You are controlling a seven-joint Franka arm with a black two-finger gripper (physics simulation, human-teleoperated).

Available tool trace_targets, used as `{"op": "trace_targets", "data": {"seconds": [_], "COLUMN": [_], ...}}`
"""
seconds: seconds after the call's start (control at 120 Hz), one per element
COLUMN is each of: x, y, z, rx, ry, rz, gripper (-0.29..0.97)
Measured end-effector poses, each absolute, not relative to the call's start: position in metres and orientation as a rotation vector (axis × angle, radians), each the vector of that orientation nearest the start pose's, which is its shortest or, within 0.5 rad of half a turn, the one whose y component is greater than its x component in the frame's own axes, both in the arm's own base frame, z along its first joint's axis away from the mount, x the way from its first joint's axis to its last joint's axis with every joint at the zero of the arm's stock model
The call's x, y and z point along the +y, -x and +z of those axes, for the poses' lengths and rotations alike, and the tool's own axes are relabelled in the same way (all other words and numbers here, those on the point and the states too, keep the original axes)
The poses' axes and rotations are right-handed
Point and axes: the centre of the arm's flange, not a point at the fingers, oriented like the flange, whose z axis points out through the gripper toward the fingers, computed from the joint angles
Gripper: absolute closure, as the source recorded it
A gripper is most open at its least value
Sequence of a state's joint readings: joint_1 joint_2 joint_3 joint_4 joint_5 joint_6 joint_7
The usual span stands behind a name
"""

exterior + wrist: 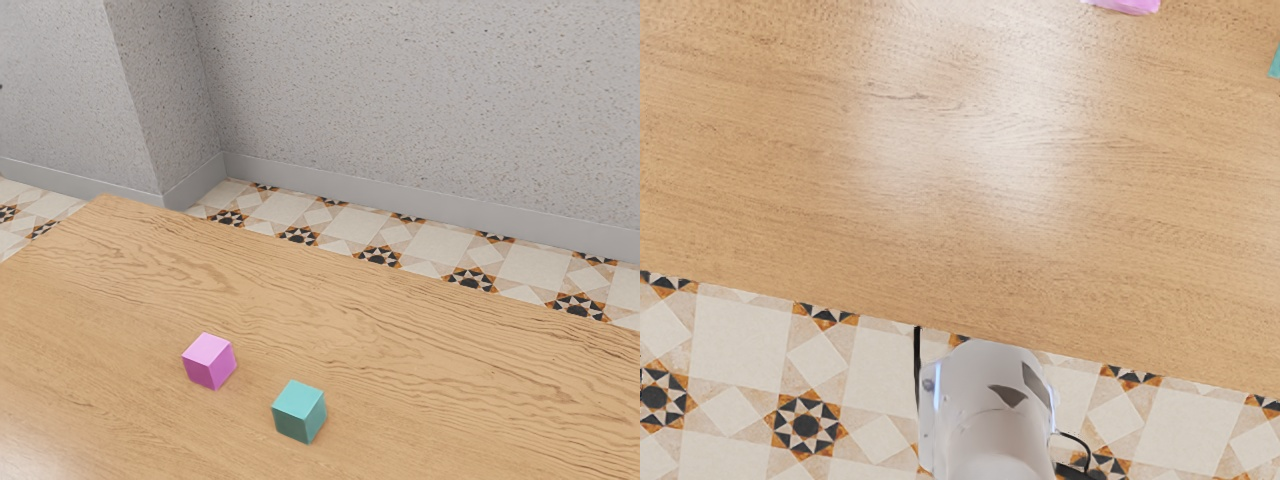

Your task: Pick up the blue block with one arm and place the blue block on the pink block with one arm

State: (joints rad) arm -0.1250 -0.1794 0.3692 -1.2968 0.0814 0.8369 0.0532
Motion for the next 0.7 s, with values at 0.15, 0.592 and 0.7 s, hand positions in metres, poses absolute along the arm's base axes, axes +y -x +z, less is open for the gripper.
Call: {"op": "trace_targets", "data": {"seconds": [0.15, 0.592, 0.7], "x": [0.073, -0.093, -0.115], "y": [-0.392, -0.43, -0.429], "z": [0.797, 0.621, 0.574], "rx": [-0.085, 0.377, 0.432], "ry": [3.143, 3.048, 3.049], "rz": [0.086, 0.272, 0.278], "gripper": [0.0, 0.0, 0.0]}}
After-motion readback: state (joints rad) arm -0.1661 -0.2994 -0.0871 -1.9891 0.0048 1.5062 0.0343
